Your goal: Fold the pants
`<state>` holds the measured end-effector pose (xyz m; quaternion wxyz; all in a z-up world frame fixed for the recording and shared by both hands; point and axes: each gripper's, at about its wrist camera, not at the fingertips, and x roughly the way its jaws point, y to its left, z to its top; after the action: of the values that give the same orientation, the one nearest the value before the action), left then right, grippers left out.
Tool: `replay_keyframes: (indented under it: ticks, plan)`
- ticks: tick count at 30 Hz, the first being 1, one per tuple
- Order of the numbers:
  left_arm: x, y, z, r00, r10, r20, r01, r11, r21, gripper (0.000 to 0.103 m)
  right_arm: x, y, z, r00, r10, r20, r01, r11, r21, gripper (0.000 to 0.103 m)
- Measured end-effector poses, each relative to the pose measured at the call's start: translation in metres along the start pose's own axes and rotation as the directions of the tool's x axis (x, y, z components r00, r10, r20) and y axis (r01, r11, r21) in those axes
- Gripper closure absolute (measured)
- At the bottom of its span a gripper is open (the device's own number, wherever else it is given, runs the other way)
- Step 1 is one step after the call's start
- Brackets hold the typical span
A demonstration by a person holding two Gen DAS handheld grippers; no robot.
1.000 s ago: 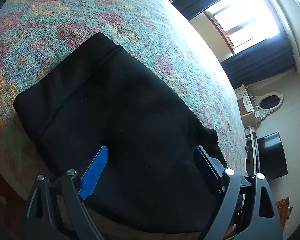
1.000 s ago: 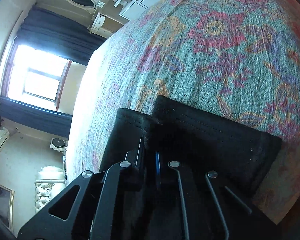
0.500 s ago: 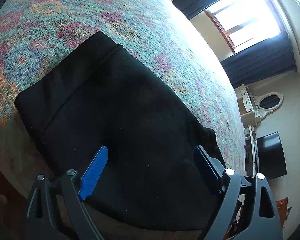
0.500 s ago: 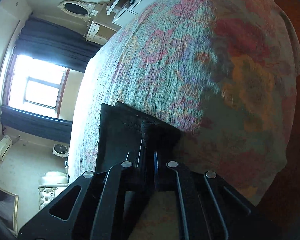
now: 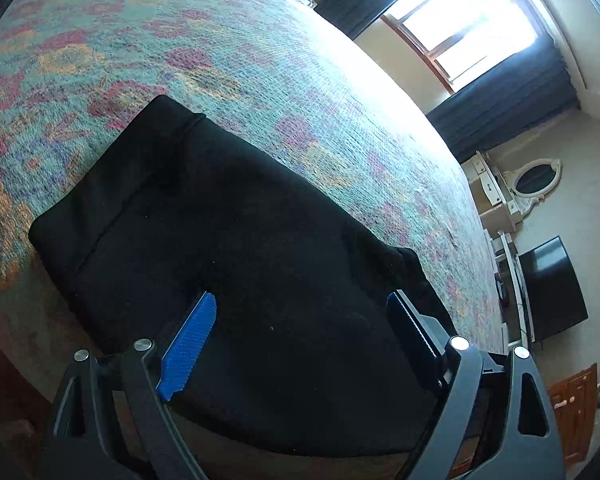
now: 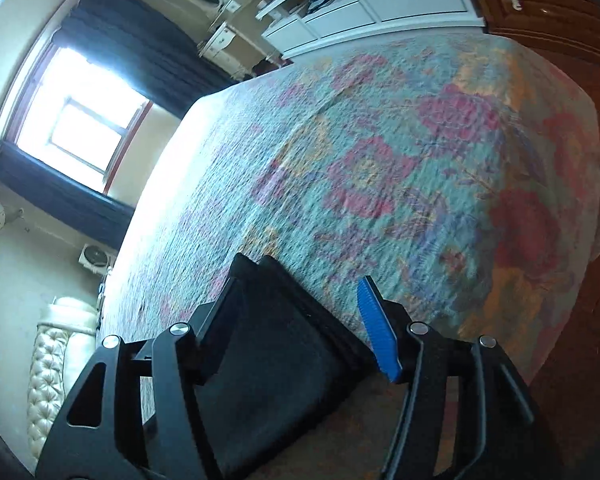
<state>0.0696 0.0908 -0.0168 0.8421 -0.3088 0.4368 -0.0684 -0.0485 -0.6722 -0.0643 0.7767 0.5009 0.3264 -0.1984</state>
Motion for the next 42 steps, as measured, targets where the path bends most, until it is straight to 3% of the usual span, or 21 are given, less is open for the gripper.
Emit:
replay_keyframes:
  ticks: [2,6,9,10,12,13,15,18,22,25,28,37,42]
  plan:
    - [0.003,-0.003,0.0,1.0,0.017,-0.007,-0.017,0.999,0.036,0.017,0.022,0.01,0.005,0.995,0.002,-0.101,-0.01,0.996,-0.084,0.036]
    - [0.016,0.008,0.003,0.997,0.035,-0.068,-0.034,0.999,0.011,0.017,0.05,0.017,0.005,0.974,-0.104,-0.202,0.064,0.979,-0.196,0.026]
    - [0.02,0.017,0.004,0.996,0.01,-0.09,-0.012,1.0,-0.021,0.017,0.056,0.028,-0.004,0.964,-0.141,-0.227,0.073,0.956,-0.283,0.025]
    - [0.021,0.018,0.004,0.995,0.008,-0.096,-0.011,1.0,-0.023,0.017,0.058,0.034,-0.009,0.958,-0.151,-0.243,0.067,0.945,-0.32,0.026]
    - [0.02,0.017,0.003,0.995,0.011,-0.102,-0.013,1.0,-0.018,0.017,0.061,0.043,-0.022,0.939,-0.25,-0.237,0.132,0.897,-0.422,0.046]
    - [0.021,0.016,0.003,0.994,0.015,-0.106,-0.016,1.0,-0.01,0.017,0.061,0.047,-0.024,0.932,-0.28,-0.23,0.153,0.879,-0.452,0.049]
    - [0.023,0.012,0.002,0.994,0.023,-0.111,-0.022,1.0,0.01,0.017,0.058,0.047,-0.022,0.933,-0.239,-0.27,0.111,0.903,-0.415,0.083]
    - [0.024,0.006,0.001,0.992,0.037,-0.122,-0.033,0.999,0.036,0.017,0.045,0.053,-0.02,0.94,-0.183,-0.288,0.07,0.929,-0.364,0.084]
    - [0.025,0.006,0.004,0.991,0.039,-0.131,-0.035,0.999,0.031,0.017,0.016,0.076,-0.019,0.955,0.039,-0.294,-0.108,0.969,-0.224,0.084]
    - [0.025,0.009,0.005,0.99,0.036,-0.133,-0.036,0.999,0.008,0.017,-0.008,0.106,-0.031,0.939,0.173,-0.298,-0.235,0.954,-0.188,0.084]
    - [0.024,0.009,0.005,0.99,0.047,-0.13,-0.047,0.999,0.003,0.017,-0.023,0.148,-0.048,0.907,0.27,-0.322,-0.338,0.924,-0.179,0.084]
    - [0.025,0.001,0.002,0.989,0.086,-0.122,-0.085,0.996,0.021,0.017,-0.014,0.266,-0.143,0.829,0.34,-0.443,-0.476,0.845,-0.242,0.084]
    - [0.027,-0.003,0.002,0.988,0.093,-0.124,-0.091,0.996,0.018,0.017,0.016,0.306,-0.213,0.815,0.279,-0.507,-0.471,0.828,-0.302,0.084]
